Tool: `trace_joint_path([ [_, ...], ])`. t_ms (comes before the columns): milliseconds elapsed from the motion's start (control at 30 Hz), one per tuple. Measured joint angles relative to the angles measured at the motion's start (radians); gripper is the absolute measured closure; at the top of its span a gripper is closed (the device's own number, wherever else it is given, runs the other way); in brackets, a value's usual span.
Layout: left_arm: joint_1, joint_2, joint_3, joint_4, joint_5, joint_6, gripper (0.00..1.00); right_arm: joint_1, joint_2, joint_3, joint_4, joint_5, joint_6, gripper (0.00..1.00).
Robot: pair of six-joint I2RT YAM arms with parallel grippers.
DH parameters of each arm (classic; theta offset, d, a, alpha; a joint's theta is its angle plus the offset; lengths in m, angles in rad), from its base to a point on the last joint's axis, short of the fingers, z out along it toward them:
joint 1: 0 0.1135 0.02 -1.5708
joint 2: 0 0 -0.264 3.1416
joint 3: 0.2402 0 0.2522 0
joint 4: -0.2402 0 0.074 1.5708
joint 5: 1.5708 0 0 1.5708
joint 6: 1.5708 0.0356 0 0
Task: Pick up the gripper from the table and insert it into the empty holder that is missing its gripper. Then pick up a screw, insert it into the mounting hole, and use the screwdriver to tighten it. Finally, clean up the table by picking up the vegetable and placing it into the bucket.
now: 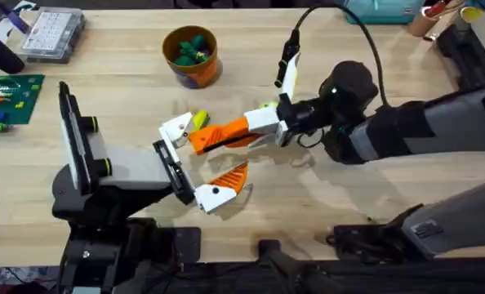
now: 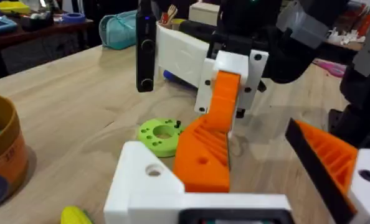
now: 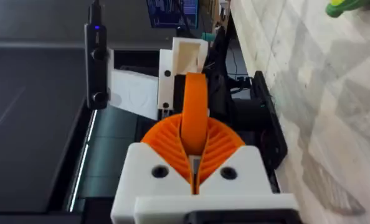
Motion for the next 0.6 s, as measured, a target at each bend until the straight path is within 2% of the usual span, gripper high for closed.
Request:
trace_joint_path([
  [600, 0.0, 0.0, 0.0, -0.001, 0.002, 0.0, 0.015, -0.022, 0.0, 0.0, 0.019, -0.046, 0.011, 0.987],
])
